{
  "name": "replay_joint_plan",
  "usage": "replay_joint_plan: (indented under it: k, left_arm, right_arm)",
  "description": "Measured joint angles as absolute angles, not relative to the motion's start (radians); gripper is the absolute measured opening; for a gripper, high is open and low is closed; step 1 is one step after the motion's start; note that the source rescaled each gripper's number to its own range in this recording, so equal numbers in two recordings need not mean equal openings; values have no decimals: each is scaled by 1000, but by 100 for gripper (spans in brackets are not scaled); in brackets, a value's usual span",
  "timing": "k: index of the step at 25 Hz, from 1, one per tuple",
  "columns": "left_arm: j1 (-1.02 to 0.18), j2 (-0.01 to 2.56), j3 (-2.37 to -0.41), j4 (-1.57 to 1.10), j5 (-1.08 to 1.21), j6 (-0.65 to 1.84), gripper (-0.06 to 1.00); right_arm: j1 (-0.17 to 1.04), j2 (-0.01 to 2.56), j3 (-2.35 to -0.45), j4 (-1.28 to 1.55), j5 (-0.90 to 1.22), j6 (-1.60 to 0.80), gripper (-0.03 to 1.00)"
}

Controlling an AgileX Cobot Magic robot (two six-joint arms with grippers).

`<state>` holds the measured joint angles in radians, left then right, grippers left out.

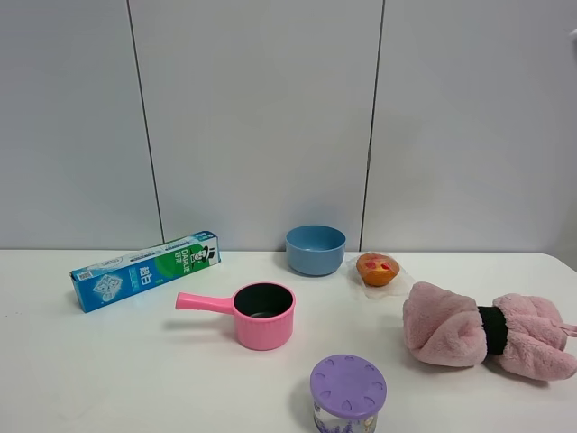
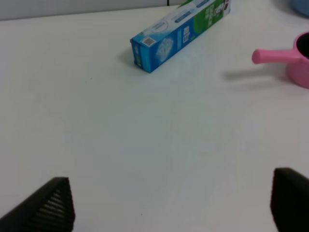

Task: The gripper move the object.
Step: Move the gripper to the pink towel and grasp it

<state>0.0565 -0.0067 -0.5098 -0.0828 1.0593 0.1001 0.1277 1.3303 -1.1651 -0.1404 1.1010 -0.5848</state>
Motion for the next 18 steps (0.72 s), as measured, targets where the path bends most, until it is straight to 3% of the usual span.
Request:
replay_joint_plan:
  k: [18]
  left_arm:
    - [56,-7,-510,-83,1059,100,100]
  right_arm:
    - [189,1801,-1176,-190,819,-897,100]
